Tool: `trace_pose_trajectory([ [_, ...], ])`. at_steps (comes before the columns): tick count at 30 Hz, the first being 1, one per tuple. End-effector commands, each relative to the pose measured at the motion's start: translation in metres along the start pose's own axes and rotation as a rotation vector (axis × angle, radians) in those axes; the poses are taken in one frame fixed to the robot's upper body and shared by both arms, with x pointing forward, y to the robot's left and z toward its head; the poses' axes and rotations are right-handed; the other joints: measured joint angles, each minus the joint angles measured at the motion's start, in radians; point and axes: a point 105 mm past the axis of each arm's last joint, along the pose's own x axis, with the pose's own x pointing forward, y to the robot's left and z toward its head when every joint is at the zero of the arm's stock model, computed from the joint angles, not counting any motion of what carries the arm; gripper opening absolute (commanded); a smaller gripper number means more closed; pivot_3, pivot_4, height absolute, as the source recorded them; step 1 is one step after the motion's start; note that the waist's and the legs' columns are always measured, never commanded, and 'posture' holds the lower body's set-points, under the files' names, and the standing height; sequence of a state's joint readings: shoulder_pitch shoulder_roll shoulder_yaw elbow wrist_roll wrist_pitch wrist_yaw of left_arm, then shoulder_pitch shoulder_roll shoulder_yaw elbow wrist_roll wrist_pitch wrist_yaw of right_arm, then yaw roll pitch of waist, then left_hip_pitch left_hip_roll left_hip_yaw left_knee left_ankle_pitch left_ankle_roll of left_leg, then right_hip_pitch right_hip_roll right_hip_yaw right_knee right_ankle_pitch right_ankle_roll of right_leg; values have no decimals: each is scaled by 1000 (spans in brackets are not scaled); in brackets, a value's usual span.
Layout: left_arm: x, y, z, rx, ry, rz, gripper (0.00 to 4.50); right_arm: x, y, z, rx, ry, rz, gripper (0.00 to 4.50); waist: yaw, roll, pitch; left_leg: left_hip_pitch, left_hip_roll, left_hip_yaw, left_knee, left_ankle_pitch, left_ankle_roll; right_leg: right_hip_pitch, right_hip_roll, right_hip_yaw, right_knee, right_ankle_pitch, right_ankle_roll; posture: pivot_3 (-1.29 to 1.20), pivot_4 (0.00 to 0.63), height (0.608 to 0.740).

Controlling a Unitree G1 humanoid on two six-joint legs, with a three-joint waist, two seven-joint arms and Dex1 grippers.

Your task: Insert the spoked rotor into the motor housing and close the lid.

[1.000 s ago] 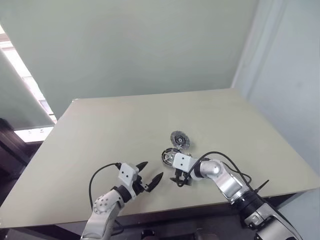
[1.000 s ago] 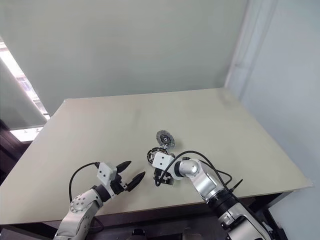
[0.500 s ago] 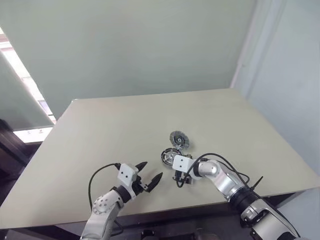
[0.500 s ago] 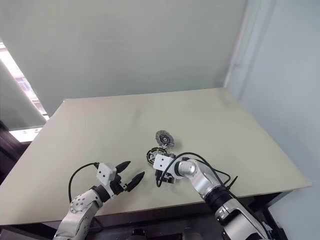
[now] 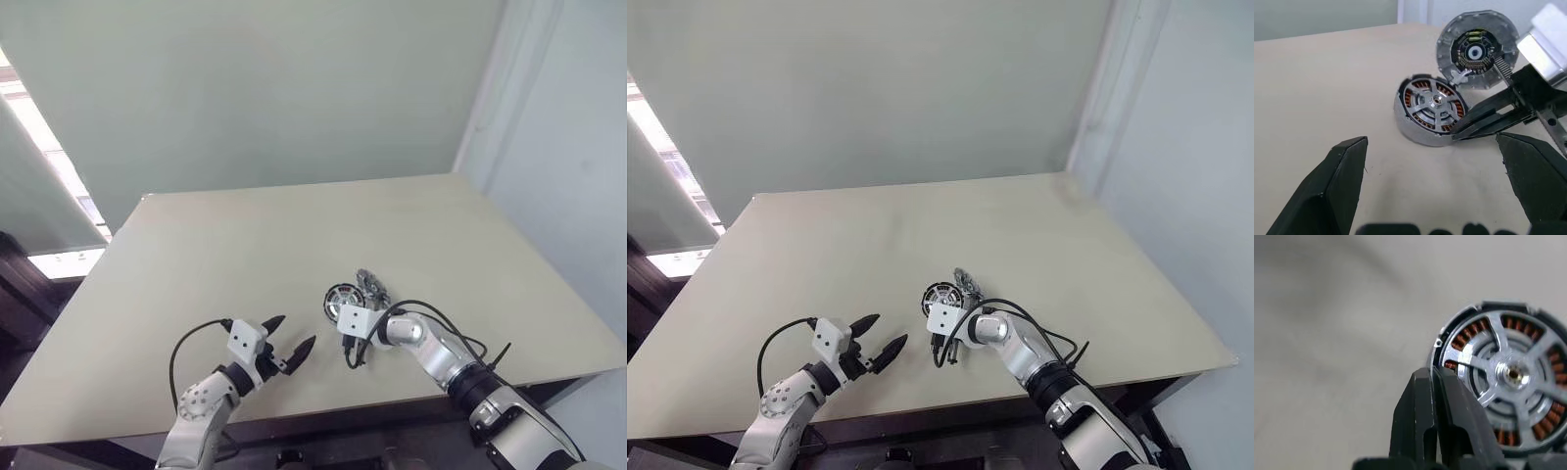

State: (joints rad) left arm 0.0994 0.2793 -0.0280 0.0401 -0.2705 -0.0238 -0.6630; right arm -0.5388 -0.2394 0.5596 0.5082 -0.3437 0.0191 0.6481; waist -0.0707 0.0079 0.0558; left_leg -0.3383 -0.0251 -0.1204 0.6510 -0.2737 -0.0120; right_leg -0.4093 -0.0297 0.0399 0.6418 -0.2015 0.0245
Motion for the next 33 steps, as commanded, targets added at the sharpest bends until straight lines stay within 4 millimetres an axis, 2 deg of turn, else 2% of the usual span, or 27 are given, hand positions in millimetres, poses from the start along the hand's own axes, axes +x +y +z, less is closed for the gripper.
trace_pose_trajectory([
  [1, 2, 2, 15, 38, -52, -3, 4500, -3, -12, 7, -31, -19, -29, 39, 0, 0, 0, 0, 0, 0, 0, 0, 0, 0, 0, 0, 0, 0, 0, 0, 0, 740],
  [5, 2, 3, 15, 38, -52, 1, 4500, -6, -14, 13, -37, -38, -24, 39, 0, 0, 0, 0, 0, 0, 0, 0, 0, 0, 0, 0, 0, 0, 0, 0, 0, 740],
  [11, -2, 6, 12, 32, -36, 7, 4500, -15, -7, 30, -65, -92, 60, 39, 0, 0, 0, -1, 0, 0, 0, 0, 0, -1, 0, 0, 0, 0, 1, 0, 0, 740],
  [20, -36, -8, -6, -45, 93, -132, 4500, -39, 24, 73, -69, -192, 264, 39, 0, 0, 1, -2, 1, 0, -3, 0, 0, -3, 0, -1, 0, 0, 0, 0, 0, 740],
  [28, -53, -15, -6, -54, 109, -180, 4500, -34, 51, 88, -37, -171, 325, 39, 3, -2, 2, -2, 0, -1, -1, 0, 0, -3, -1, -1, 0, -1, -2, 0, 0, 740],
  [33, -52, -16, -5, -54, 104, -173, 4500, -25, 49, 85, -65, -135, 279, 39, 2, -2, 3, -2, 0, -1, -1, 0, 0, -3, -1, -1, 0, -1, -2, 0, 0, 740],
])
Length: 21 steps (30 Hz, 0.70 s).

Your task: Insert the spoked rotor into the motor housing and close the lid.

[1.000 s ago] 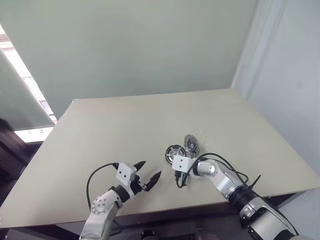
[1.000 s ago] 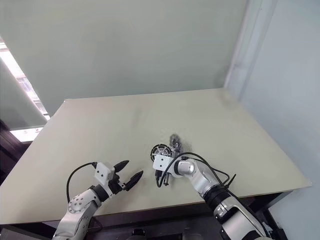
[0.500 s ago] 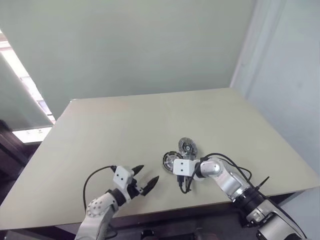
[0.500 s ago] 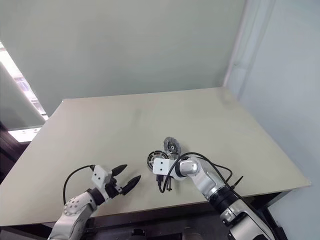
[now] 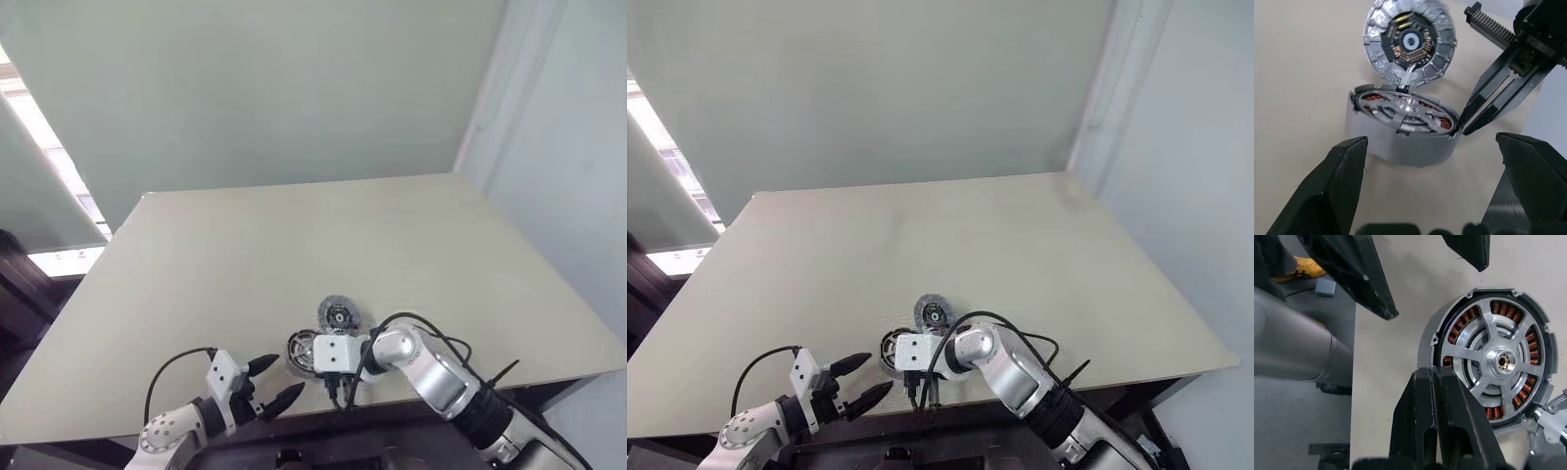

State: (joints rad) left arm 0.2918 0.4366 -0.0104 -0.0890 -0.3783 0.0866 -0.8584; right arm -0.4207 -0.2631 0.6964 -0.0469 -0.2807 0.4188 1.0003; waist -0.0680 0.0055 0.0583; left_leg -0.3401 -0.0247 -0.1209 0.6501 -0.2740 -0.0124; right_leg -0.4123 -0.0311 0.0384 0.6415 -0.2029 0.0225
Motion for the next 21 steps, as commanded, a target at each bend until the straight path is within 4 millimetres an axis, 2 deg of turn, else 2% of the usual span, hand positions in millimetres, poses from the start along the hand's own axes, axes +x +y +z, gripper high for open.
trace_pose_trajectory([
  [1, 0, 1, 15, 38, -50, 2, 4500, -4, -17, 15, -82, -15, -95, 39, 0, 0, 0, 0, 0, 0, 0, 0, 0, 0, 0, 0, 0, 0, 0, 0, 0, 740],
  [6, -1, 0, 14, 36, -46, 9, 4500, -1, -20, 11, -76, -1, -114, 39, -1, 0, 0, 0, 0, 0, 0, 0, 0, 0, 0, 0, 0, 0, 0, 0, 0, 740],
  [7, -2, 1, 13, 38, -42, 13, 4500, -1, -20, 10, -75, 3, -114, 229, -1, 0, 0, 0, 0, 0, 0, 0, 0, 0, 0, 0, 0, 0, 0, 0, 0, 740],
  [10, -5, 2, 11, 37, -34, 25, 4500, -1, -21, 9, -71, 3, -120, 1028, -2, -1, 0, 0, 0, 0, 0, 0, 0, 0, 0, 0, 0, 0, 0, 0, 0, 740],
  [15, -9, 5, 9, 41, -24, 45, 4500, -1, -24, 12, -79, -12, -143, 2808, -2, -1, 0, 0, 0, 0, 0, 0, 0, 0, 0, 0, 0, 0, 0, 0, 0, 740],
  [19, -13, 7, 8, 35, -20, 62, 4500, -6, -28, 17, -159, -19, -163, 4239, -2, -1, 0, 0, 0, 0, 0, 0, 0, 0, 0, 0, 0, 0, 0, 0, 0, 740],
  [20, -14, 7, 8, 34, -18, 66, 4500, -8, -27, 17, -181, -18, -151, 4459, -2, -1, 0, 0, 0, 0, 0, 0, 0, 0, 0, 0, 0, 0, 0, 0, 0, 740],
  [21, -15, 7, 7, 33, -16, 69, 4500, -9, -26, 17, -199, -16, -138, 4459, -2, -1, 0, 0, 0, 0, 0, 0, 0, 0, 0, 0, 0, 0, 0, 0, 0, 740],
])
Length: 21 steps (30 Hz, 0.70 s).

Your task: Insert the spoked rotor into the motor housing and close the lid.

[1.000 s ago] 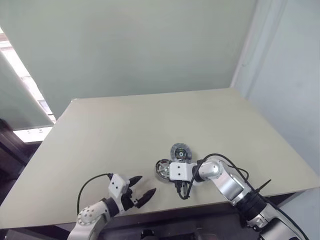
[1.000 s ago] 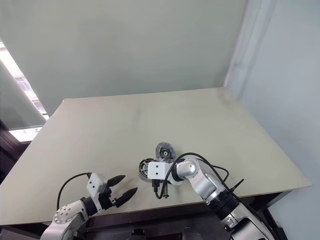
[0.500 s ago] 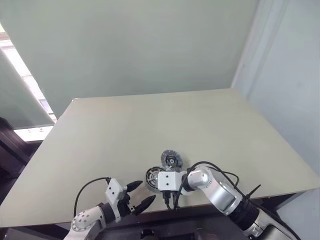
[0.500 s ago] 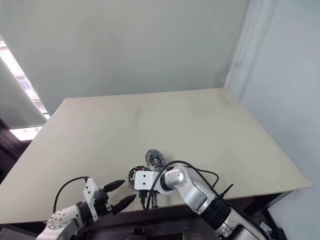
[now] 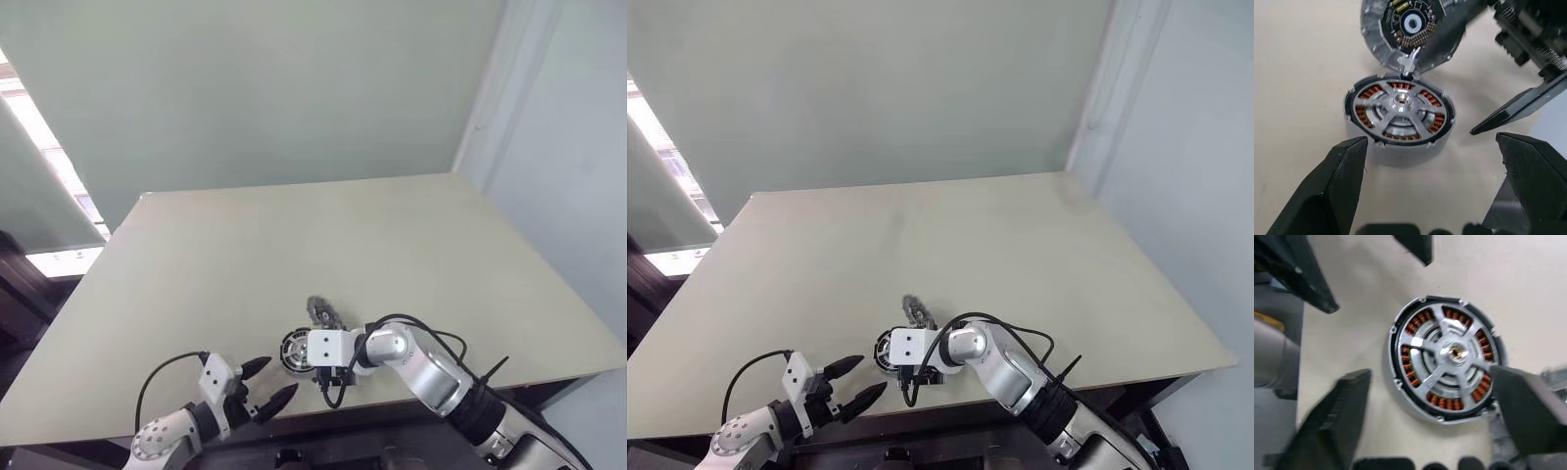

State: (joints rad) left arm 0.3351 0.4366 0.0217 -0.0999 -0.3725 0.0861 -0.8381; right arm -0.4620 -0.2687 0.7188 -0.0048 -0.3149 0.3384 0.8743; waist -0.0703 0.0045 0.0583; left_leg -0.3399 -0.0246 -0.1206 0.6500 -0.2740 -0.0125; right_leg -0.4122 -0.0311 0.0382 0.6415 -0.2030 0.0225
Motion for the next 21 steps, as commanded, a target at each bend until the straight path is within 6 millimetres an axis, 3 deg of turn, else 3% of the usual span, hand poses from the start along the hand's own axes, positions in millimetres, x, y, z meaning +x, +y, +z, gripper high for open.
trace_pose_trajectory([
  [1, -5, 4, 13, 42, -33, 16, 4500, -10, -8, 13, -117, -30, -4, 4459, 0, 0, 0, 0, 0, 0, 0, 0, 0, 0, 0, 0, 0, 0, 0, 0, 0, 740],
  [10, -3, 5, 14, 45, -38, 25, 4500, -5, 7, 1, -276, 3, 76, 4459, 0, -1, 0, 0, 0, 0, 0, 0, 0, 0, 0, 0, 0, 0, 0, 0, 0, 740],
  [21, -1, 4, 15, 53, -41, 21, 4500, 8, 3, -10, -270, 35, 64, 4459, 0, -1, 0, 0, 0, 0, 0, 0, 0, 1, 0, 0, 0, 0, 0, 0, 0, 740],
])
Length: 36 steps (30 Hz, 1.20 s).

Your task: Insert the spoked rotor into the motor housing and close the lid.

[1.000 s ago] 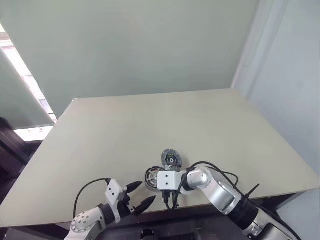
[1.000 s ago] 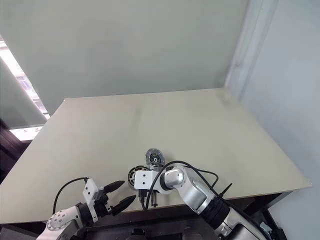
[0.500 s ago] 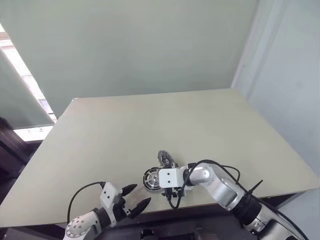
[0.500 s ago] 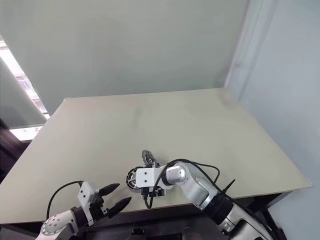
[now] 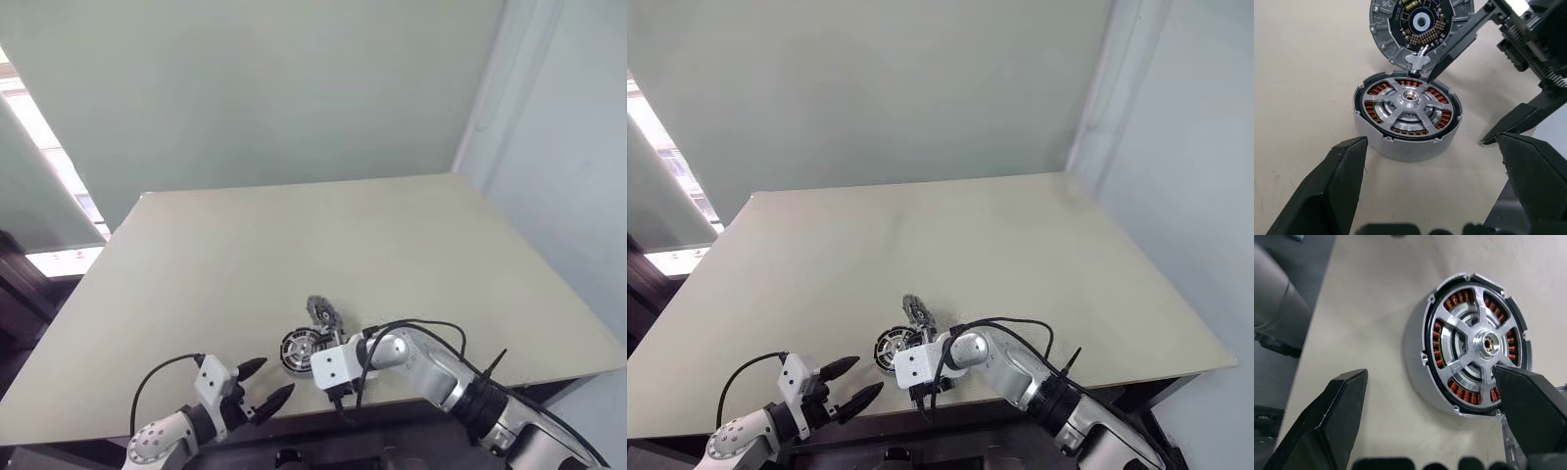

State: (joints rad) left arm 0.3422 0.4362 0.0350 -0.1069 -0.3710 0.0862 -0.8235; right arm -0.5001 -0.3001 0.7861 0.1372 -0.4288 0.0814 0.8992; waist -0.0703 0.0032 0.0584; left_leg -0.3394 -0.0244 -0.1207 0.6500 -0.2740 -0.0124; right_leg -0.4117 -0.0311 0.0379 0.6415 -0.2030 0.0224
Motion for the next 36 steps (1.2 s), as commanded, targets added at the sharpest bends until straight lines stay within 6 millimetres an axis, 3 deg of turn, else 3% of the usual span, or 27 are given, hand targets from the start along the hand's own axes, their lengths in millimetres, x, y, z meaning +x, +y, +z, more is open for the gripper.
trace_pose_trajectory([
  [1, 2, 1, 14, 48, -40, -5, 4500, -2, -11, 3, -34, -6, -34, 4459, 0, 0, 0, 0, 0, 0, 0, 0, 0, 0, 0, 0, 0, 0, 0, 0, 0, 740],
  [4, 3, 0, 15, 51, -41, -8, 4500, 0, -10, 0, -13, 4, -33, 3853, 0, 0, 0, 0, 0, 0, 0, 0, 0, 0, 0, 0, 0, 0, 0, 0, 0, 740],
  [15, 6, -3, 14, 51, -44, -14, 4500, -1, -9, -2, 8, 9, -29, 124, -1, 0, 0, 2, 1, 1, 0, 0, 0, 1, 1, 0, 1, 0, 0, 0, 0, 740],
  [30, 7, -4, 11, 48, -37, -13, 4500, -9, -15, 27, 167, -26, -16, 21, 0, -1, 0, 3, 0, 0, -1, 0, 0, 1, 0, 0, 0, 0, 0, 0, 0, 740],
  [36, 8, -5, 10, 47, -37, -15, 4500, -10, -17, 32, 154, 9, -21, 21, 0, -1, 0, 0, 0, 0, -1, 0, 0, -1, 0, 0, 0, 0, 0, 0, 0, 740],
])
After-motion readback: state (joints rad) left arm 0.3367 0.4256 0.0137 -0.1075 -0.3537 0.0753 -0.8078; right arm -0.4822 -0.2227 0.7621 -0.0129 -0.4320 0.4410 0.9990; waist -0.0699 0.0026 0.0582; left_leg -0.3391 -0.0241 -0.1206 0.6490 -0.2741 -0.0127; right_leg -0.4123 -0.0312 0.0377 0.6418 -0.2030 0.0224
